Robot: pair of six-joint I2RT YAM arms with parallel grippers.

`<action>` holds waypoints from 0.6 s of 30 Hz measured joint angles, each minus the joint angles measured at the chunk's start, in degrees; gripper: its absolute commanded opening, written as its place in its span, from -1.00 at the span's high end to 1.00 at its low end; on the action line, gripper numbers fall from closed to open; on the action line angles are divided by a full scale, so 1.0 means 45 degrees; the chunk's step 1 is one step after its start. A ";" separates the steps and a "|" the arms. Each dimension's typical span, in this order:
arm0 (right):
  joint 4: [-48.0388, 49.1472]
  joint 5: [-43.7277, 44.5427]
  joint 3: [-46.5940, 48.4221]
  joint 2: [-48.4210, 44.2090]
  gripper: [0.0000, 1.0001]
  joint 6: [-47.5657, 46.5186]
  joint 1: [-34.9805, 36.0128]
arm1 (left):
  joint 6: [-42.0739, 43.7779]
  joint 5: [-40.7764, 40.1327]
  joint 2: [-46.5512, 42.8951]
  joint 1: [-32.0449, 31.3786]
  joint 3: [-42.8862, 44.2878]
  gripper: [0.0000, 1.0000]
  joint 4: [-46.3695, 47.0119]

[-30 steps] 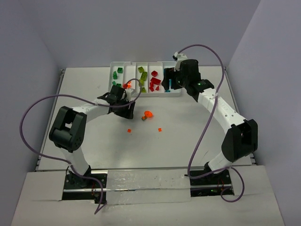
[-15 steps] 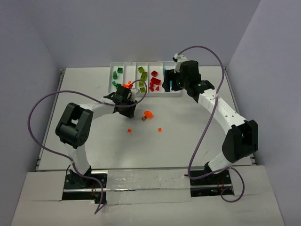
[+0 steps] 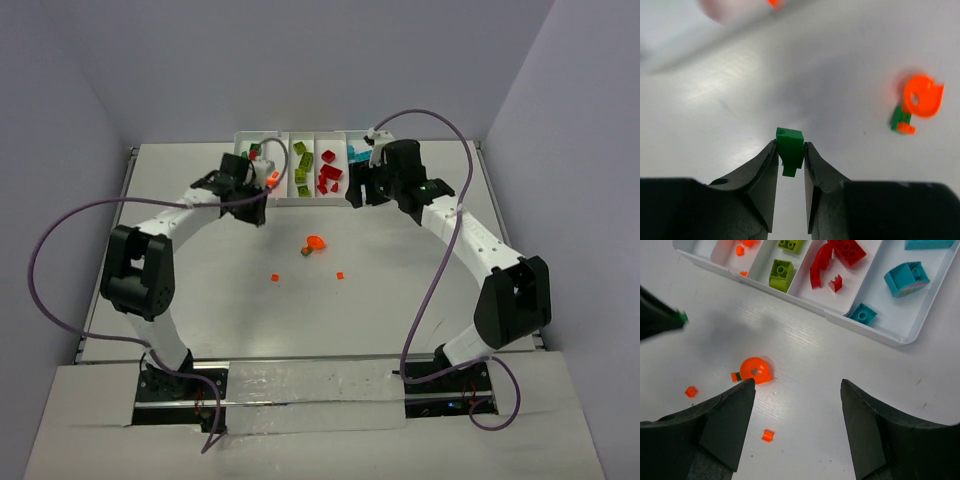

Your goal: Sort the legos into containers by color

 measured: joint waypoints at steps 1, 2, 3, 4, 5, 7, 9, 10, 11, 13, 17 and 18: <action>-0.0006 -0.0082 -0.0143 -0.0038 -0.52 -0.0055 0.0000 | 0.0086 0.0006 0.0012 0.0397 0.0746 0.51 -0.0162; -0.0011 -0.0169 -0.0306 -0.0090 -0.52 -0.0112 0.0000 | 0.0156 0.0015 0.0040 0.0764 0.1419 0.52 -0.0167; -0.0060 -0.0239 -0.0489 -0.0153 -0.52 -0.0184 0.0000 | 0.0215 0.0038 0.0100 0.1111 0.2085 0.52 -0.0162; -0.0125 -0.0313 -0.0623 -0.0207 -0.52 -0.0243 0.0000 | 0.0257 0.0044 0.0243 0.1474 0.2840 0.54 -0.0137; -0.0209 -0.0383 -0.0734 -0.0244 -0.52 -0.0297 0.0000 | 0.0272 0.0045 0.0390 0.1731 0.3438 0.54 -0.0037; -0.0403 -0.0538 -0.0864 -0.0289 -0.52 -0.0429 0.0000 | 0.0230 0.0117 0.1077 0.2149 0.4804 0.54 0.0029; -0.0581 -0.0662 -0.0977 -0.0365 -0.52 -0.0596 0.0000 | 0.0057 0.0240 0.1969 0.2375 0.5890 0.54 0.0309; -0.0696 -0.0752 -0.1020 -0.0415 -0.53 -0.0728 0.0000 | -0.0054 0.0327 0.2471 0.2459 0.6379 0.54 0.0293; -0.0814 -0.0840 -0.1062 -0.0478 -0.53 -0.0850 0.0000 | -0.0153 0.0405 0.3017 0.2503 0.6905 0.53 0.0280; -0.1048 -0.1023 -0.1175 -0.0642 -0.53 -0.1081 0.0000 | -0.0335 0.0494 0.4169 0.2577 0.7861 0.52 0.0380; -0.1584 -0.1454 -0.1322 -0.0946 -0.53 -0.1616 0.0000 | -0.0534 0.0525 0.5942 0.2614 0.8725 0.37 0.0437; -0.1686 -0.1553 -0.1365 -0.1006 -0.52 -0.1736 0.0000 | -0.0568 0.0520 0.6298 0.2614 0.8830 0.24 0.0418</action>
